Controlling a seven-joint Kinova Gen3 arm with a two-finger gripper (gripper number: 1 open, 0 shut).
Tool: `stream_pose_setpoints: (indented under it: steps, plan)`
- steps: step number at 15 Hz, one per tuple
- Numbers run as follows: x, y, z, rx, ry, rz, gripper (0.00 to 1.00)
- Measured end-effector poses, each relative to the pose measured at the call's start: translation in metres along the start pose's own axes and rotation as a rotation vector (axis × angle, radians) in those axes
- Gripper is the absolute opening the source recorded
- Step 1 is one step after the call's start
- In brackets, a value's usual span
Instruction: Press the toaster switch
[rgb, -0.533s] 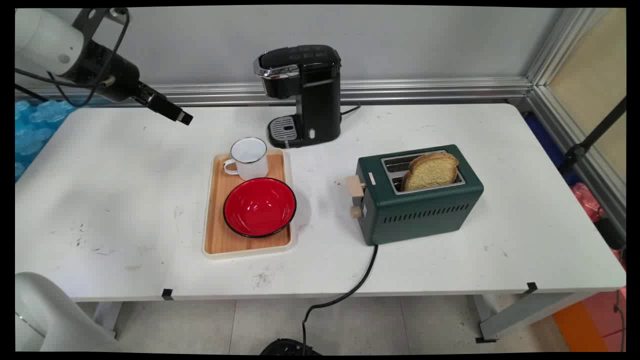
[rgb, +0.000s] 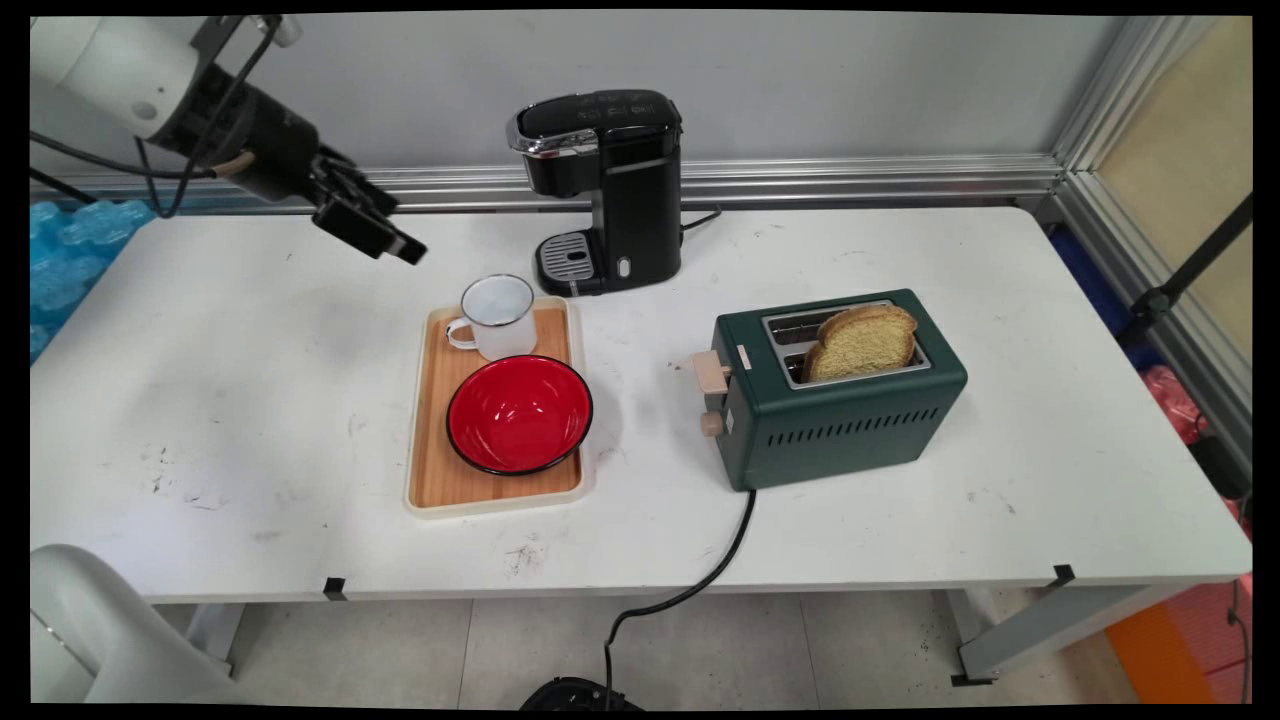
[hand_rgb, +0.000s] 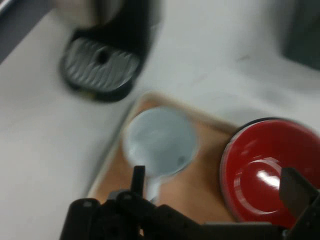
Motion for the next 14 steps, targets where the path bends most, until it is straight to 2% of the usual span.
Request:
stream_pose_setpoints:
  steps: [6,14]
  plan:
    - [0.041,0.04,0.009,-0.137,0.036,0.164,1.0]
    - [0.086,0.085,0.037,-0.217,0.026,0.279,1.0]
